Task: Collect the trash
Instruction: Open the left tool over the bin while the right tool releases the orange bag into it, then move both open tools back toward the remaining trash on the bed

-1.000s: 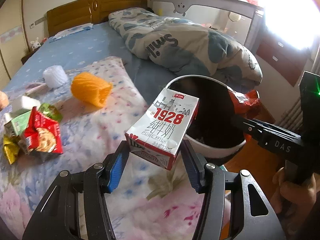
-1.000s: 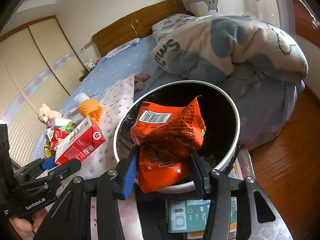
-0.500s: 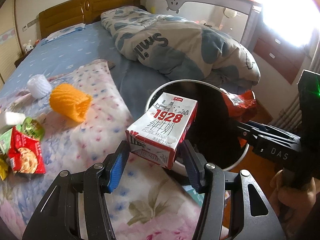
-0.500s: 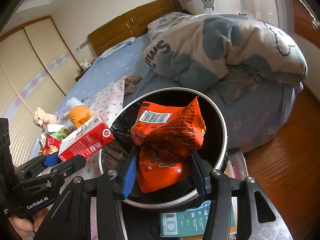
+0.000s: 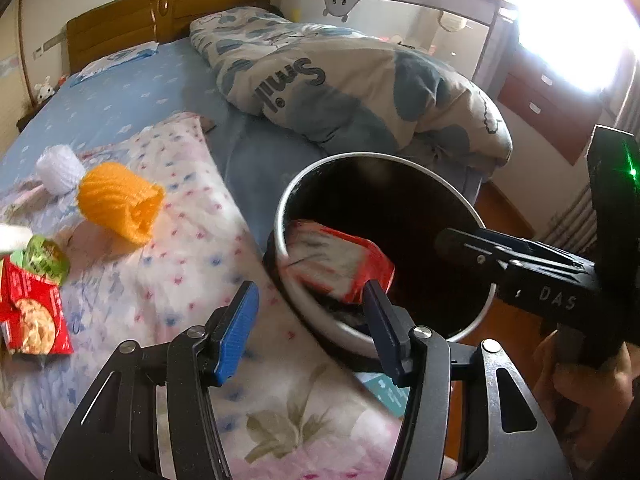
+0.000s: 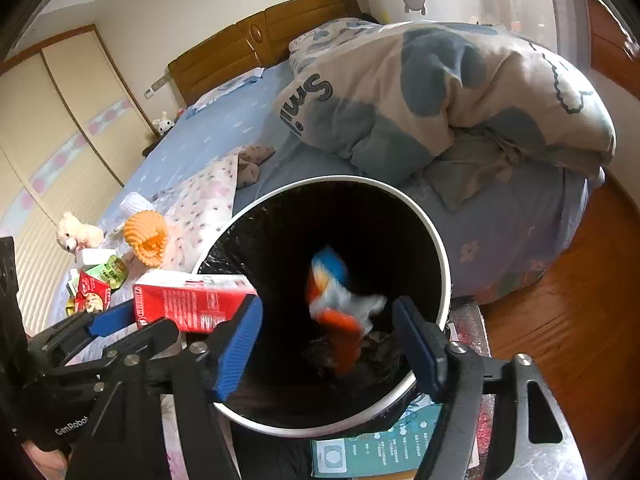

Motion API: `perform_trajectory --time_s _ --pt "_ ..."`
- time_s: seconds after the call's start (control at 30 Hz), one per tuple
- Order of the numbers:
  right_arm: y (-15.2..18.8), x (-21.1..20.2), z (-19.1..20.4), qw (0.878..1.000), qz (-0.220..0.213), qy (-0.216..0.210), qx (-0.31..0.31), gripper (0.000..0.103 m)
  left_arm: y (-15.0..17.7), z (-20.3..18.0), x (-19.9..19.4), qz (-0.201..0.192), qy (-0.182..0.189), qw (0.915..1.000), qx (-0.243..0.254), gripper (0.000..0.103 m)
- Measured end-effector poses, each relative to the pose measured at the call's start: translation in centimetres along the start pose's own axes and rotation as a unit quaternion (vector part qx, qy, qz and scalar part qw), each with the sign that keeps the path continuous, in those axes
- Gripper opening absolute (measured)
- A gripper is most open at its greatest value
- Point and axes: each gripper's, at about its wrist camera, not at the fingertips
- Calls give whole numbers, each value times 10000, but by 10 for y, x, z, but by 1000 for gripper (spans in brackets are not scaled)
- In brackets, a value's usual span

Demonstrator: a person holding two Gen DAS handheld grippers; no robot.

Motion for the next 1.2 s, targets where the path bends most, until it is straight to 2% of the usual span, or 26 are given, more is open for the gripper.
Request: perform_trajectory --time_s 0.17,0.37,0.47,0.77,0.93,1.2 --pt "4 -6 4 10000 -81 -16 20 71 12 13 -13 -57 20 9998 -208 62" --pt "13 -13 17 9997 -180 -161 93 71 34 37 -33 -180 -264 9983 -482 64" --pt "20 -16 28 9994 -240 -249 83 76 48 53 -40 -155 -360 9968 -696 64" --pt "43 -14 72 9979 -230 -608 -50 81 86 102 -67 -203 -786 9888 -1255 64" --pt "53 -13 99 9961 -175 -828 -229 82 100 123 -80 -242 -972 9840 -1471 64" --pt "68 -2 141 9922 -55 -1139 -500 90 119 154 -98 -289 -1268 9755 -1777 64"
Point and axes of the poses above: each gripper's, at about its wrist camera, not at the fingertips, and x roughly the way its jaws point, z to its left, y to its underside
